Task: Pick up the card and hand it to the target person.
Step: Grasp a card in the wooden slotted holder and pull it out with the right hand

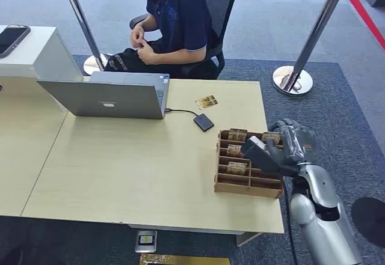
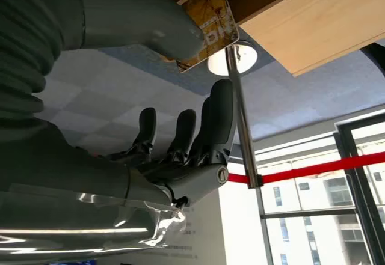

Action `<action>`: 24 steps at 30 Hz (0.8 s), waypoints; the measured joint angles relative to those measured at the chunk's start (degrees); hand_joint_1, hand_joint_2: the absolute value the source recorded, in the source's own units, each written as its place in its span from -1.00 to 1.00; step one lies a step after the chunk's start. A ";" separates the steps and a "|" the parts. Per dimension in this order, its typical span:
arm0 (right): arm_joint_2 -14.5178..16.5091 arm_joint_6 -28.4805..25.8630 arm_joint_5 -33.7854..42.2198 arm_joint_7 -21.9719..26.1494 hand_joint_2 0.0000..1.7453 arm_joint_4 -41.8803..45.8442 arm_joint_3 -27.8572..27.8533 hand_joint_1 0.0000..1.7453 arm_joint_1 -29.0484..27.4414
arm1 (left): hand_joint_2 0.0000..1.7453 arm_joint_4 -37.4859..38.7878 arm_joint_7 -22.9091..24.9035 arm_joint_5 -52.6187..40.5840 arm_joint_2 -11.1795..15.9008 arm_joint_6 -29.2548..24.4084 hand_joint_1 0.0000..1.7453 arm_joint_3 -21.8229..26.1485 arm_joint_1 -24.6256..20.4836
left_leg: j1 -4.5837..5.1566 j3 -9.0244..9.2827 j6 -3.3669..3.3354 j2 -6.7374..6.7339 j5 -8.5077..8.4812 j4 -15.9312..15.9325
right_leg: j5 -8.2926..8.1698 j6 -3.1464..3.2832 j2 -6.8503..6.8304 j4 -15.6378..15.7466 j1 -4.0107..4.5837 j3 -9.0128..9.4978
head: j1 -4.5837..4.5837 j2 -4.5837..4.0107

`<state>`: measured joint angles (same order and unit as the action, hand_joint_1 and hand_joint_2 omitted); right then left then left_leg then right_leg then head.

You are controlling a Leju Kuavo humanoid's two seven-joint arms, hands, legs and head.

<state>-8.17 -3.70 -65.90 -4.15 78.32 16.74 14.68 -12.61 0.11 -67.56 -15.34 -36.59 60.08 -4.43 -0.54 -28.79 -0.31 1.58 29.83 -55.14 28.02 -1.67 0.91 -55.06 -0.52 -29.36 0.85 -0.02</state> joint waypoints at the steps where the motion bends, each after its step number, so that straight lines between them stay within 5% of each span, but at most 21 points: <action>1: -0.01 -0.03 0.00 -0.04 1.00 0.00 0.01 -0.02 -0.03 | -1.00 0.00 -0.02 0.00 0.00 0.00 -1.00 0.00 0.00 | 0.00 0.00 0.00 0.00 0.00 0.00 | 0.00 0.00 0.00 0.00 0.00 0.00 | 0.00 0.00; 24: 0.09 0.08 -0.76 -1.73 1.00 1.72 -0.08 -0.05 -3.61 | -1.00 0.00 0.45 -0.79 0.04 0.02 -1.00 0.00 -0.02 | 0.00 0.01 0.00 0.00 0.00 0.00 | 0.00 0.00 0.00 0.00 0.00 0.00 | 0.00 0.00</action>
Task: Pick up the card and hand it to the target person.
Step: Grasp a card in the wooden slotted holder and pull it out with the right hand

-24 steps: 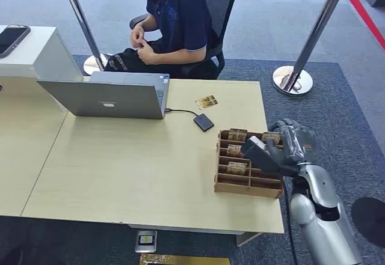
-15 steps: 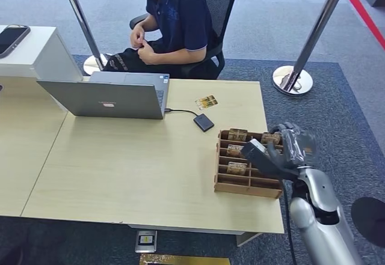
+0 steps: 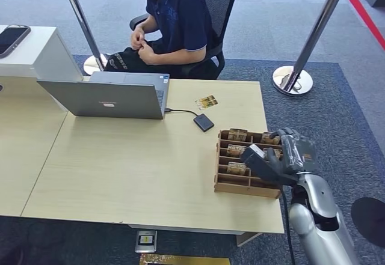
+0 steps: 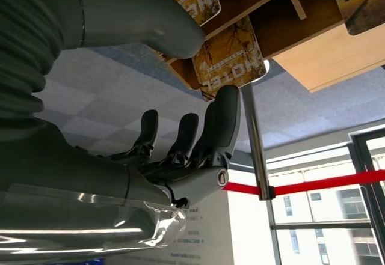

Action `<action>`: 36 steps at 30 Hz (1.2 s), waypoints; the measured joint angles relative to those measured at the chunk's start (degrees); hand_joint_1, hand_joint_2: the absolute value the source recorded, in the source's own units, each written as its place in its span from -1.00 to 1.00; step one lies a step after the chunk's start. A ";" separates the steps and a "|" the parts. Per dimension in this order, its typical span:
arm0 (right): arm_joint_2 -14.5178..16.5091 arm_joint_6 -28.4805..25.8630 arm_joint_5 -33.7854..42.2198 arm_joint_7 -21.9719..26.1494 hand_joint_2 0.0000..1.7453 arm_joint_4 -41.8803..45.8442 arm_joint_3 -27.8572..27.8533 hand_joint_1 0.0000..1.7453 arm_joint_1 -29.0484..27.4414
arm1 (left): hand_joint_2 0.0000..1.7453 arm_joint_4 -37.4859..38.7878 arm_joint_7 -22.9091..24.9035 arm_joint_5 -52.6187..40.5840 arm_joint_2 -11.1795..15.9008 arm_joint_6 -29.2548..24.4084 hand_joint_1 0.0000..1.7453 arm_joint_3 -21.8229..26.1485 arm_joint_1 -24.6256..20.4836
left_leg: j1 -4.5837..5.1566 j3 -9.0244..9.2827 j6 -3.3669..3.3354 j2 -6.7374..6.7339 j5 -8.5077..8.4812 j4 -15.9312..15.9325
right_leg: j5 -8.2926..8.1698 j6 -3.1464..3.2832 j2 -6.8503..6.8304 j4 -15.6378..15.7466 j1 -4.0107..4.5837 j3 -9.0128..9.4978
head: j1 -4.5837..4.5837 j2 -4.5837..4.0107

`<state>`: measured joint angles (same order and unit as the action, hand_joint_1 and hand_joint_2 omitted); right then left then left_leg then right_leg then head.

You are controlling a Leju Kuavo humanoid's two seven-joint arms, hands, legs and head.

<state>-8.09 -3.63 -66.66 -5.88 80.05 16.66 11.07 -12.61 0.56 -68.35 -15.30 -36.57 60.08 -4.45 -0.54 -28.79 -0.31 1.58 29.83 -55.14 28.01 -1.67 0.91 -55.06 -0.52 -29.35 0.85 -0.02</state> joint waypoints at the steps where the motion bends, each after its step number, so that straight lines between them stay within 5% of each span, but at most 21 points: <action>1: 0.00 0.03 -0.09 0.00 1.00 -0.03 -0.01 -0.04 -0.03 | -1.00 0.00 0.03 0.00 0.00 0.00 -1.00 0.00 0.00 | 0.00 0.00 0.00 0.00 0.00 0.00 | 0.00 0.00 0.00 0.00 0.00 0.00 | 0.00 0.00; 36: -0.08 0.55 0.08 -0.40 1.00 -4.97 -0.05 -0.02 2.01 | -1.00 -0.01 0.60 -0.08 0.13 -0.11 -1.00 0.00 -0.01 | 0.00 0.00 0.00 0.00 0.00 0.00 | 0.00 0.00 0.00 0.00 0.00 0.01 | 0.00 0.00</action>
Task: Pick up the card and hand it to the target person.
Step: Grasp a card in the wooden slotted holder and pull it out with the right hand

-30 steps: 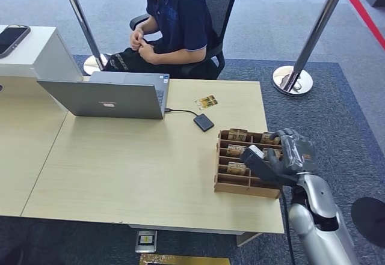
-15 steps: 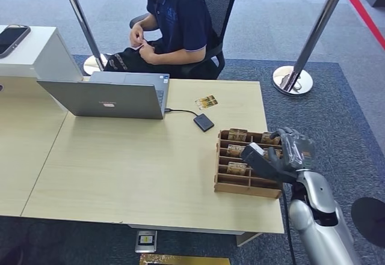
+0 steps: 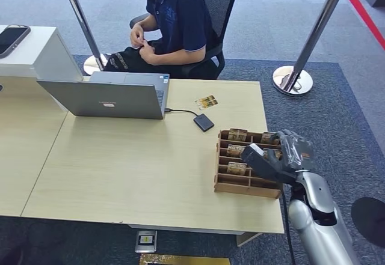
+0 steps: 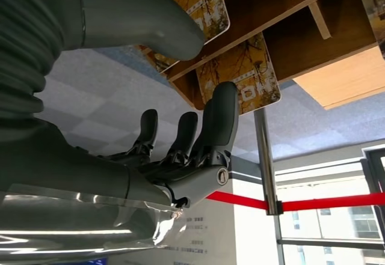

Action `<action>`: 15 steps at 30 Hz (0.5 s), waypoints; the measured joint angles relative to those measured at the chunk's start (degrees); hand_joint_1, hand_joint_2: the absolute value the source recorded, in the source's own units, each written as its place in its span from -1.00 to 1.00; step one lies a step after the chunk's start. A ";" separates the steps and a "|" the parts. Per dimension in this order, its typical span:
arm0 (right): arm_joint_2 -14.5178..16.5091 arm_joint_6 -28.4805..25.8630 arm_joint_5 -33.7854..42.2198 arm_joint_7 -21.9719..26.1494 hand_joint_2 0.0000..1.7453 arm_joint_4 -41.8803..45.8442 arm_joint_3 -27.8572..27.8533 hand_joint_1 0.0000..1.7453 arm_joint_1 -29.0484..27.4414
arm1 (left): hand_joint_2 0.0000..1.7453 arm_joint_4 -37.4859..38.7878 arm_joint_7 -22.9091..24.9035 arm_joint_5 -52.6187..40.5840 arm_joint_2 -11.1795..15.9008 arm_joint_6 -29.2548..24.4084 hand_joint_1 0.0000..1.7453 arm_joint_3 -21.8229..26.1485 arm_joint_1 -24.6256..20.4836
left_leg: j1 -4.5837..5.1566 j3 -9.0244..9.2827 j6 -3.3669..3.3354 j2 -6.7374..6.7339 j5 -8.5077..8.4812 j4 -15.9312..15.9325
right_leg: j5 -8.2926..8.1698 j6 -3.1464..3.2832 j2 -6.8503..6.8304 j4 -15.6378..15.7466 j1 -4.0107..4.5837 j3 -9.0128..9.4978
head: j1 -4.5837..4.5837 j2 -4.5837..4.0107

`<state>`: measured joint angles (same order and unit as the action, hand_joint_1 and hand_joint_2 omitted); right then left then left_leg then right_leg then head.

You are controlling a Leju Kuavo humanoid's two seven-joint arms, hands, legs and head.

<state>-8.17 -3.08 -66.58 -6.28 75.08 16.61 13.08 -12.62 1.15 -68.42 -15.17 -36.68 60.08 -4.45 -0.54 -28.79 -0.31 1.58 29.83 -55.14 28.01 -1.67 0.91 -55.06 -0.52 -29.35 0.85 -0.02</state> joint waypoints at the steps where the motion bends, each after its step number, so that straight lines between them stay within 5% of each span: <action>1: 0.01 0.00 0.03 -0.07 1.00 -0.06 0.00 -0.03 0.00 | -1.00 0.00 0.02 -0.03 0.00 0.00 -1.00 0.00 0.00 | 0.00 0.00 0.00 0.00 0.00 0.00 | 0.00 0.00 0.00 0.00 0.00 0.00 | 0.00 0.00; 15: 0.06 0.00 -0.29 -1.21 1.00 -0.11 -0.02 -0.02 -0.66 | -1.00 -0.02 0.58 -0.93 0.22 0.08 -1.00 0.00 0.02 | 0.00 0.01 0.00 0.00 0.00 0.00 | 0.00 0.00 0.00 0.00 0.00 0.00 | 0.00 0.00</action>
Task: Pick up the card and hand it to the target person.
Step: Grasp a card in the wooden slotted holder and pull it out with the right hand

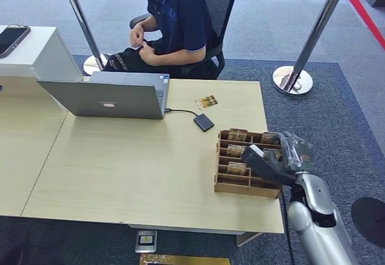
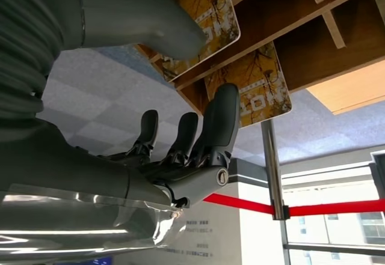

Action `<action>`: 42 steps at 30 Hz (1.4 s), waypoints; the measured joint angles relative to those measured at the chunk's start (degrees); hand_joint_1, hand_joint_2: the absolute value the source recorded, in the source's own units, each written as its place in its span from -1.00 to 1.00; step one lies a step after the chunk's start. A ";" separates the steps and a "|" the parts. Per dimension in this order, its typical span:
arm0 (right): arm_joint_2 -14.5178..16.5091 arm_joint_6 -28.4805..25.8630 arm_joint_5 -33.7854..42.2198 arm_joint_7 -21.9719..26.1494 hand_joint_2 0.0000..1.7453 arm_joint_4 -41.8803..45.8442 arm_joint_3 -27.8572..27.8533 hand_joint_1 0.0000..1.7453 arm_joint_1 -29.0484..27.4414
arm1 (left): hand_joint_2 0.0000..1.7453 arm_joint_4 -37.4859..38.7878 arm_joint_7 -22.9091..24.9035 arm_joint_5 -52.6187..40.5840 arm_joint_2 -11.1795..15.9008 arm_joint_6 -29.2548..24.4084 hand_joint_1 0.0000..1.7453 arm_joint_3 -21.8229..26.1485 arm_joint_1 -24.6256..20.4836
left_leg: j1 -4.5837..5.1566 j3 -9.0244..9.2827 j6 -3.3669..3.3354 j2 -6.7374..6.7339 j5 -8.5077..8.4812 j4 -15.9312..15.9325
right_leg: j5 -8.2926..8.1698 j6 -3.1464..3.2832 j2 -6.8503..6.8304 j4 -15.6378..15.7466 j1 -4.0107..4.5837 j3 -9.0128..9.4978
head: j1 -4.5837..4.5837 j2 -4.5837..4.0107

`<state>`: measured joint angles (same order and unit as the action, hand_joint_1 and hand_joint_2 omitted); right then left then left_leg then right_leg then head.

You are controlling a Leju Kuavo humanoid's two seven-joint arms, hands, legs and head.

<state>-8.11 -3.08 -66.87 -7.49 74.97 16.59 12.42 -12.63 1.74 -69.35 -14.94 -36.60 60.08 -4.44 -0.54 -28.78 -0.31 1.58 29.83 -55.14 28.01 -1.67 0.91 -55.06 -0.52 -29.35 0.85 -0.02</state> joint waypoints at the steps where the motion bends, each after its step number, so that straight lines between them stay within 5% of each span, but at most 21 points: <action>1: 0.00 0.00 -0.04 -0.08 1.00 0.01 -0.01 -0.02 -0.11 | -1.00 0.00 0.08 0.00 0.02 0.01 -1.00 0.00 0.00 | 0.00 0.00 0.00 0.00 0.00 0.00 | 0.00 0.00 0.00 0.00 0.00 0.00 | 0.00 0.00; 26: 0.65 0.20 -1.17 -0.40 1.00 -0.55 0.02 0.07 -1.00 | -1.00 0.00 -0.23 0.01 0.04 -0.01 -1.00 0.00 -0.01 | 0.00 0.01 0.00 0.00 0.00 0.00 | 0.00 0.00 0.00 0.00 0.00 0.00 | 0.00 0.01; 42: 1.10 0.05 -1.65 -0.34 1.00 -0.44 0.02 0.41 -1.72 | -1.00 0.00 -0.51 0.02 0.04 -0.07 -1.00 0.00 -0.01 | 0.00 0.07 0.00 -0.01 0.00 0.00 | 0.00 0.00 0.00 0.00 0.00 0.05 | 0.00 0.01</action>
<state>-7.01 -3.03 -68.52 -7.84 74.53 16.61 10.70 -12.63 1.22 -69.34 -14.91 -36.67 60.08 -4.45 -0.54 -28.72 -0.31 1.57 29.83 -55.14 28.01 -1.67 0.91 -55.06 -0.52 -29.30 0.85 -0.02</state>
